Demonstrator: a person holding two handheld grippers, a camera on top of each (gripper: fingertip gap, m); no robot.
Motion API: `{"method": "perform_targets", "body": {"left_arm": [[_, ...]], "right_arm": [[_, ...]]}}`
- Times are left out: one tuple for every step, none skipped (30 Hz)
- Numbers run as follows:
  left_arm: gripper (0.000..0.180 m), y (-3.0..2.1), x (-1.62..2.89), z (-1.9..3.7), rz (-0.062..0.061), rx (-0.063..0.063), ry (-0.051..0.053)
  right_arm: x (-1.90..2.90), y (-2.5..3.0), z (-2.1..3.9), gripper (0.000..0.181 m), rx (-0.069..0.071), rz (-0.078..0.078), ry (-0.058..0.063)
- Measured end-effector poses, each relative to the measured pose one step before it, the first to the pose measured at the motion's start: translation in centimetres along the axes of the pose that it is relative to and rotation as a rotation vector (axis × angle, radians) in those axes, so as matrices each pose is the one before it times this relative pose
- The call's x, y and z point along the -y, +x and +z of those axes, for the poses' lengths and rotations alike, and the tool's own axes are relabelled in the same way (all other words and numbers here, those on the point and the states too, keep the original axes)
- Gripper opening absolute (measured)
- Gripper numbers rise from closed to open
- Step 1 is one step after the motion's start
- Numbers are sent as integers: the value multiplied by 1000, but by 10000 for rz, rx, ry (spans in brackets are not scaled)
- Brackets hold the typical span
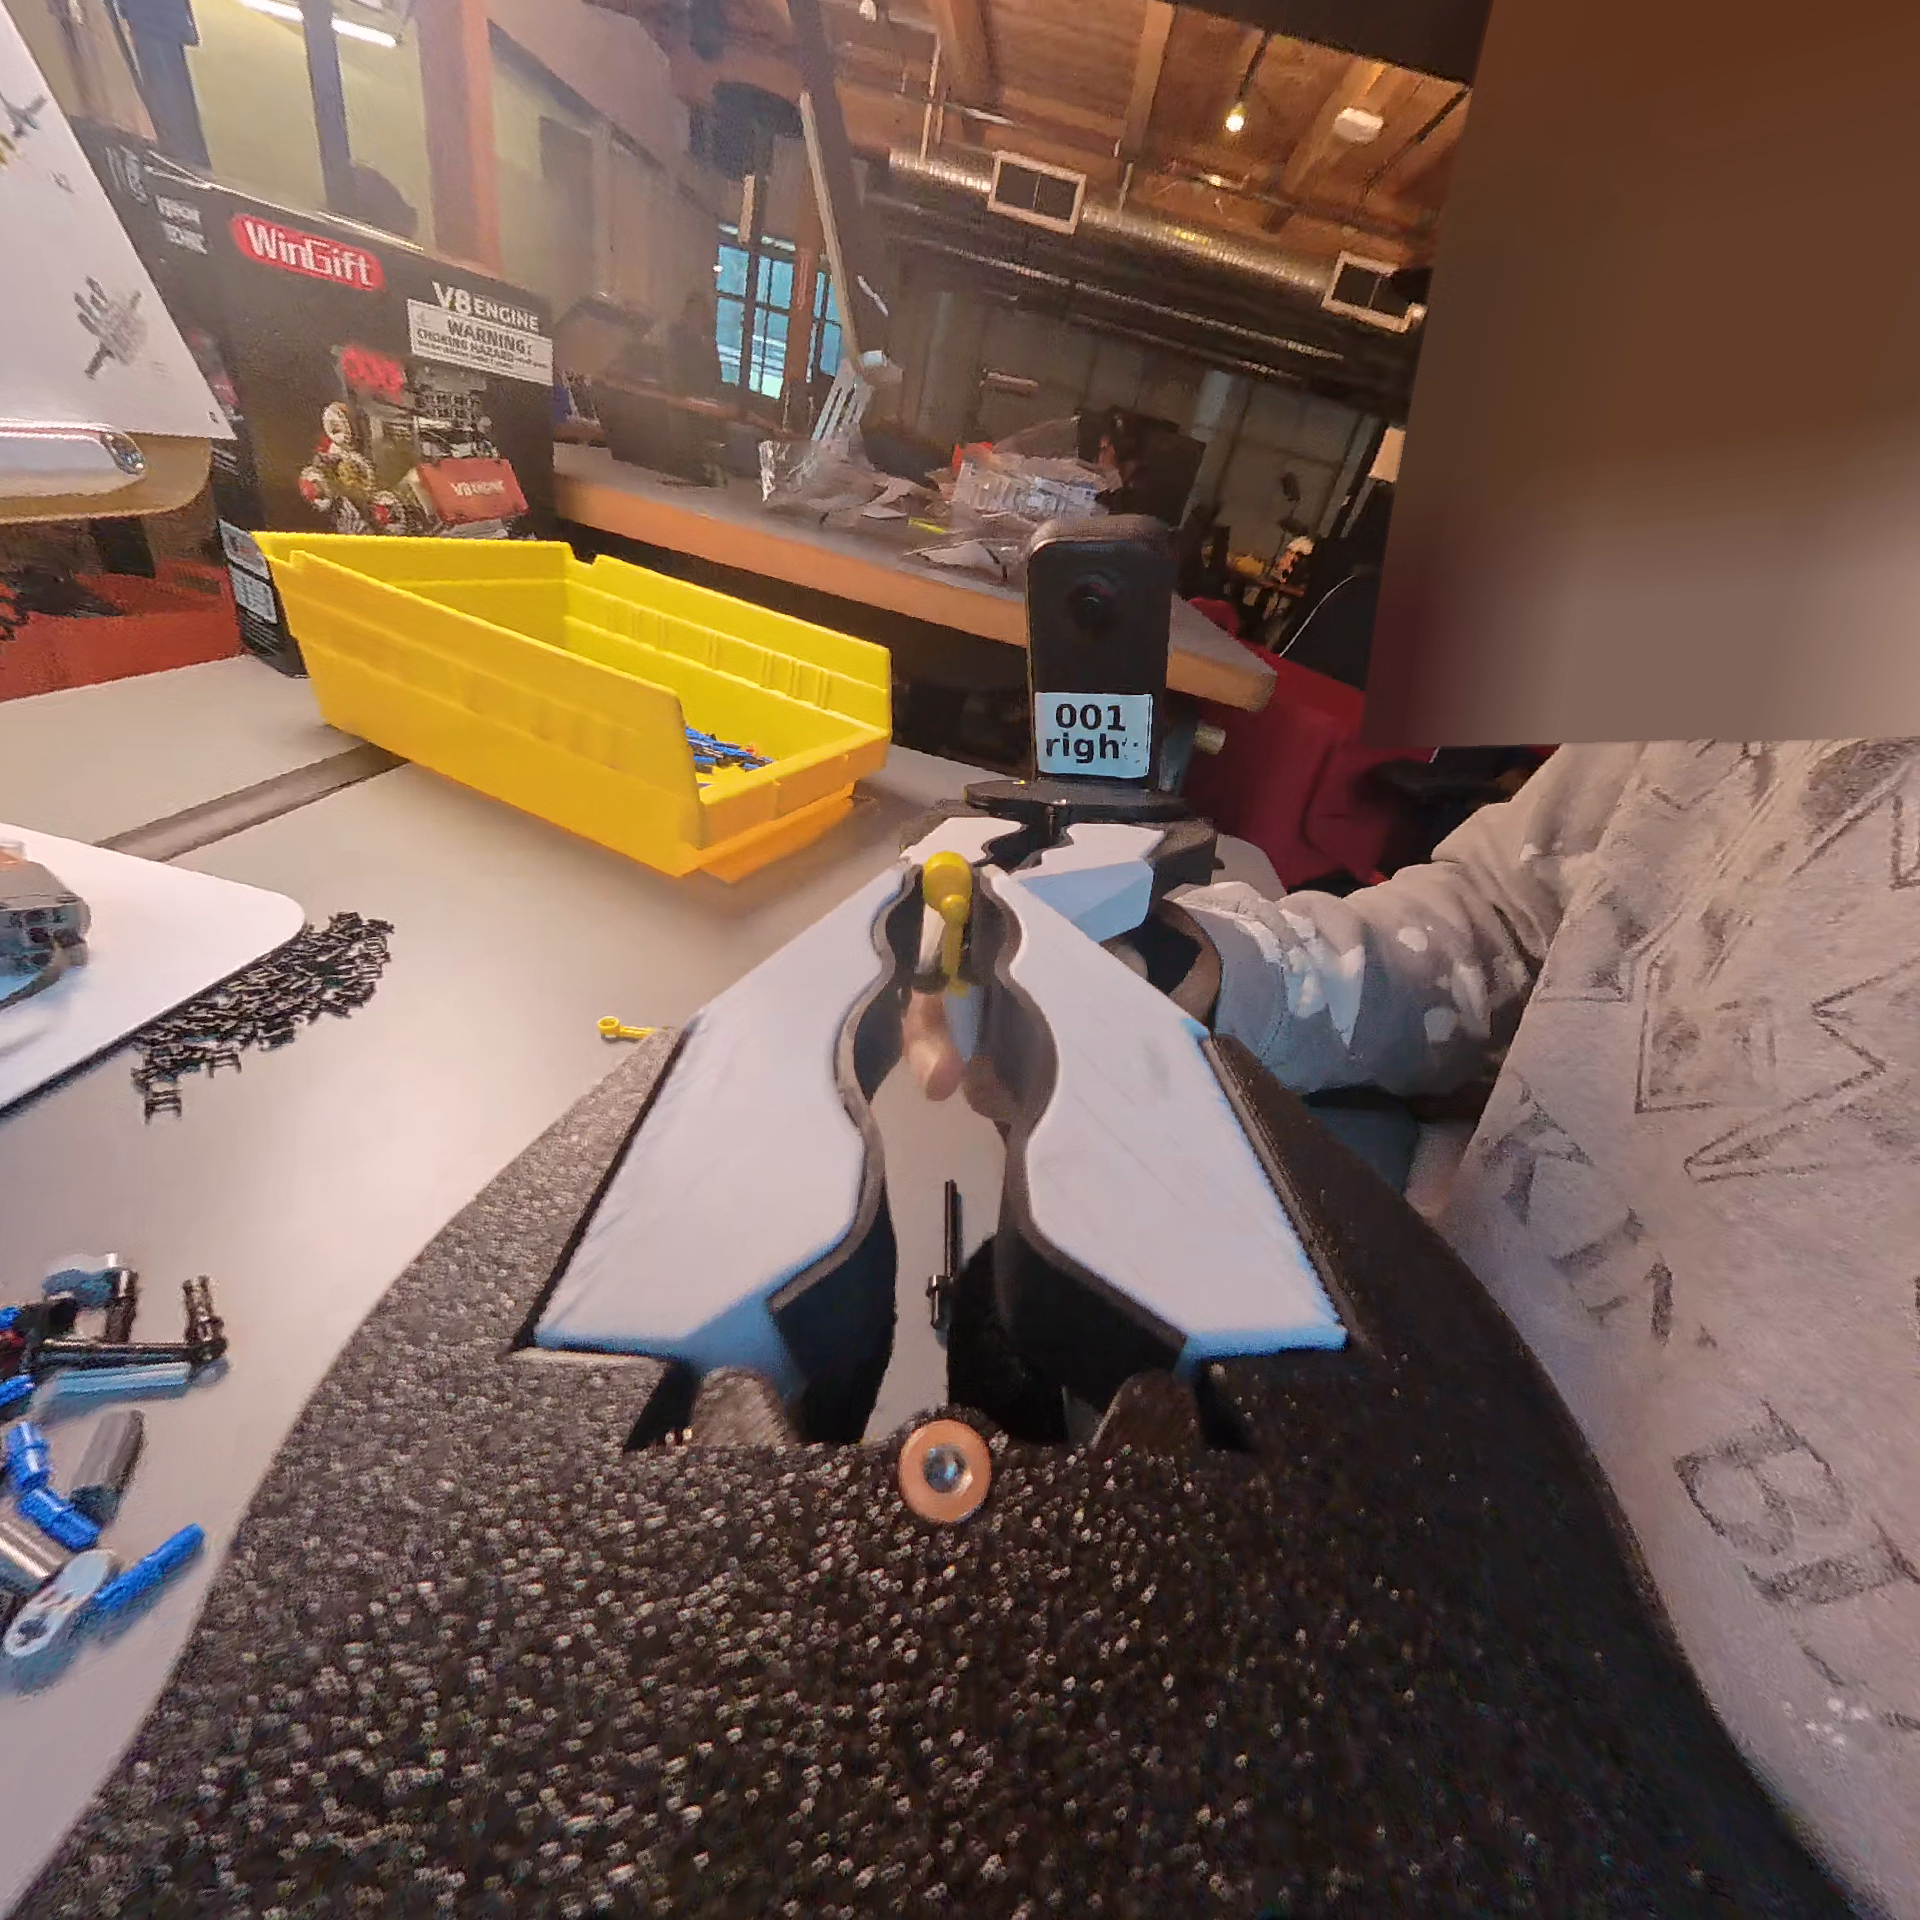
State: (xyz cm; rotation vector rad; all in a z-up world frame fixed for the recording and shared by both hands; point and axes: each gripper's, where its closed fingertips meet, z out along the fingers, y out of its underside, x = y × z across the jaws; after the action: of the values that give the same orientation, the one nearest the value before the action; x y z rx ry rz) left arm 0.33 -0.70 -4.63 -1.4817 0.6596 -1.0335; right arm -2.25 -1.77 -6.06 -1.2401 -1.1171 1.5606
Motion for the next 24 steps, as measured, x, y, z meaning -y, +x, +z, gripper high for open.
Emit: {"method": "perform_targets", "body": {"left_arm": [[5, -130, 55, -71, -249, -44, 167], [5, -66, 83, -30, -219, -84, 114], [6, -120, 191, -96, -117, -16, 124], [6, -154, 80, -145, -35, 22, 8], [6, -152, 123, -226, -40, 24, 39], [6, -182, 210, -308, -67, 49, 118], [6, -217, 67, -326, -90, 39, 44], [6, -207, -182, -328, -169, -17, -84], [6, -182, -283, -317, -202, -55, -109], [6, -192, -215, -361, -99, 4, -8], [6, -224, -399, -258, -81, 43, -149], [6, -240, -736, -100, -30, 42, -416], [6, -375, -759, 16, 141, 204, -423], [7, -226, -663, 177, 252, 207, -368], [7, 69, -493, 314, 162, 63, -296], [7, 313, -165, 349, 68, -74, -76], [7, 215, -80, 330, -7, -42, -24], [7, -34, -285, 285, 70, 102, -158], [7, -99, -368, 215, 203, 164, -213], [7, -153, -251, 125, 208, 200, -150], [7, -172, -269, 87, 156, 185, -184], [7, -203, -303, 95, 172, 200, -202], [7, 2, -256, 80, 199, 81, -175], [7, 23, -95, 61, 116, 59, -92]], "right_arm": [[-30, 203, 7, 2, -84, -191, -181], [-292, 77, 133, 2, -30, -209, -301], [-502, -26, 207, 3, -29, -234, -335], [-410, 62, 143, 3, -105, -210, -243], [-365, 53, 47, 3, -15, -47, -217], [-87, 138, -104, 3, -41, 21, -43], [52, 222, -202, 3, -69, 66, 34], [-182, 309, -178, 3, -90, 43, -126], [-223, 349, -190, 3, -142, -63, -136], [5, 177, -229, 3, -49, -48, 2], [4, 56, -220, 4, 30, -26, -51], [-103, 296, -233, 4, -154, -183, -138], [-274, 413, -196, 4, -264, -360, -265], [-430, 374, -126, 4, -268, -454, -374], [-420, 254, -59, 4, -247, -487, -364], [-450, 151, 30, 4, -217, -482, -375], [-449, 62, 84, 4, -205, -450, -348], [-344, -77, 99, 4, -120, -365, -261], [-275, -123, 86, 4, -73, -285, -219], [-193, -141, 53, 4, -34, -254, -155], [-110, -97, 33, 4, -46, -217, -105], [-14, -98, 22, 4, -10, -134, -50], [26, -43, 10, 4, -16, -60, -3], [-118, -64, 34, 4, 7, -64, -78]]}}
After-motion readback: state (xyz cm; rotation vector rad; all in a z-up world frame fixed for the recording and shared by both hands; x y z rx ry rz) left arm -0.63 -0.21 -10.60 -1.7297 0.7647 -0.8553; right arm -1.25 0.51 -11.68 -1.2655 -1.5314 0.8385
